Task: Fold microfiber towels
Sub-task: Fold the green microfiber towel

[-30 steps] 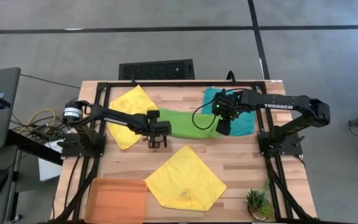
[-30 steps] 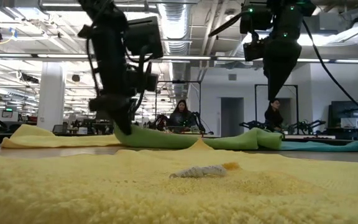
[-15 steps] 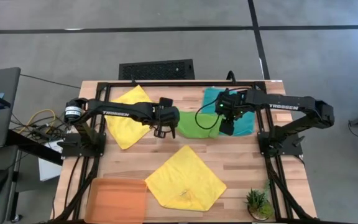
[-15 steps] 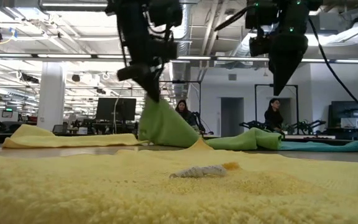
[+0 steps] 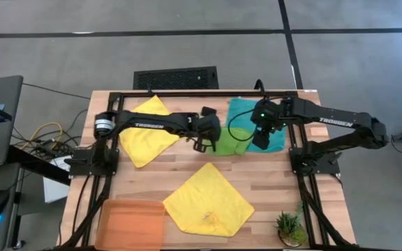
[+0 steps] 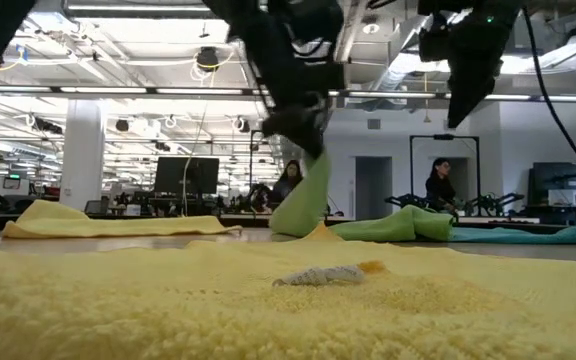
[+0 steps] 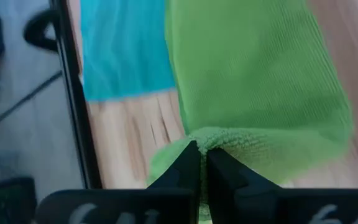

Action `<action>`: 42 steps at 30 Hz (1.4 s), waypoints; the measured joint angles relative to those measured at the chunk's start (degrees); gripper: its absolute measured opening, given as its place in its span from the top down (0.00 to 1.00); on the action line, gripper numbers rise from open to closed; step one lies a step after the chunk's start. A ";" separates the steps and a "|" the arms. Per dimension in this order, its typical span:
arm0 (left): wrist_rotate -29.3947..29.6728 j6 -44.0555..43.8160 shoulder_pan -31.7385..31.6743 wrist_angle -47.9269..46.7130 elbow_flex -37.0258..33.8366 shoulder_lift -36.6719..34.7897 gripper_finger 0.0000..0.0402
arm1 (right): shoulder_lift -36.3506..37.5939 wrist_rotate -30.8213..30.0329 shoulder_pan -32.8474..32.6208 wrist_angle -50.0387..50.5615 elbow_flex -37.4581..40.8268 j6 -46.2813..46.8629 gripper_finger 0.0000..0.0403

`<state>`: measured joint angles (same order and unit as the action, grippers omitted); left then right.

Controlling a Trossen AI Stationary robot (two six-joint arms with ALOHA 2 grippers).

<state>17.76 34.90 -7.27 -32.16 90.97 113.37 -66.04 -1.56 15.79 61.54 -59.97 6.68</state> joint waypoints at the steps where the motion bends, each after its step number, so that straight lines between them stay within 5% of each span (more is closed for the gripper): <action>1: -0.06 0.48 0.04 -0.50 1.55 1.22 1.00 | 0.60 -0.01 0.00 0.56 0.03 0.34 0.43; 12: -1.51 4.21 0.04 -3.04 18.54 10.66 1.00 | 4.84 -0.03 -0.39 3.04 0.01 1.98 0.43; 42: -9.98 3.65 0.53 8.27 19.62 15.05 1.00 | 8.43 -0.01 -0.39 3.37 -0.01 3.41 0.43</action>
<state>7.77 38.55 -6.73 -23.89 110.59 128.42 -57.61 -1.56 15.40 64.91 -59.99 10.09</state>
